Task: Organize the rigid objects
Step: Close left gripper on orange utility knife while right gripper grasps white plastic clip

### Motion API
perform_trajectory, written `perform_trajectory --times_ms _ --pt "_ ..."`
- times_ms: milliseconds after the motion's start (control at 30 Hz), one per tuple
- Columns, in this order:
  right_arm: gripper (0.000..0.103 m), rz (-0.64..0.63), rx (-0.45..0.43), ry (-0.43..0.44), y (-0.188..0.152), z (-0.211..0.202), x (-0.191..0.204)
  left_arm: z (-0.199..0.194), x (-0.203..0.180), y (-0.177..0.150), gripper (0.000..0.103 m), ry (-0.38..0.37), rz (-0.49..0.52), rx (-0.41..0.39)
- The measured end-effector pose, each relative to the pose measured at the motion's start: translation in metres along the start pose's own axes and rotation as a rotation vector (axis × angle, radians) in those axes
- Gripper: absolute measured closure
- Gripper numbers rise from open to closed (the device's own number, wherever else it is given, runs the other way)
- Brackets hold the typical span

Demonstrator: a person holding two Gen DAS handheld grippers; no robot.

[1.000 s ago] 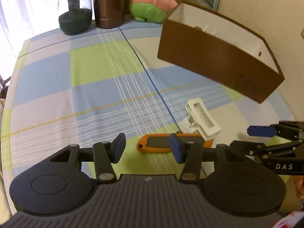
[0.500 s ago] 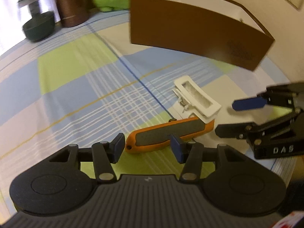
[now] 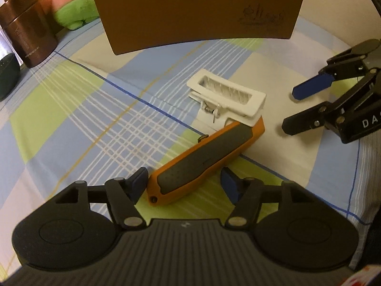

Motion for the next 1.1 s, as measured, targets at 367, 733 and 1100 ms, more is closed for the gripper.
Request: perform_trajectory --times_ms 367,733,1100 --pt "0.044 0.035 -0.004 -0.016 -0.01 -0.01 -0.008 -0.036 -0.03 -0.033 0.065 -0.119 -0.036 0.032" --pt "0.044 0.055 -0.024 -0.014 -0.016 -0.018 -0.012 -0.008 -0.042 0.007 0.059 -0.015 -0.028 -0.017" --pt "0.044 0.042 -0.027 0.006 -0.015 -0.019 -0.011 -0.013 -0.047 0.002 0.072 -0.006 -0.041 -0.024"
Point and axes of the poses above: each gripper's, at about its wrist camera, not at the fingertips, and z roughly the way its jaws point, x to its left, y to its top, the point moved 8 cm from there along z, roughly the way its jaws point, and after that the axes turned 11 degrees about y, right-handed, at the moved point
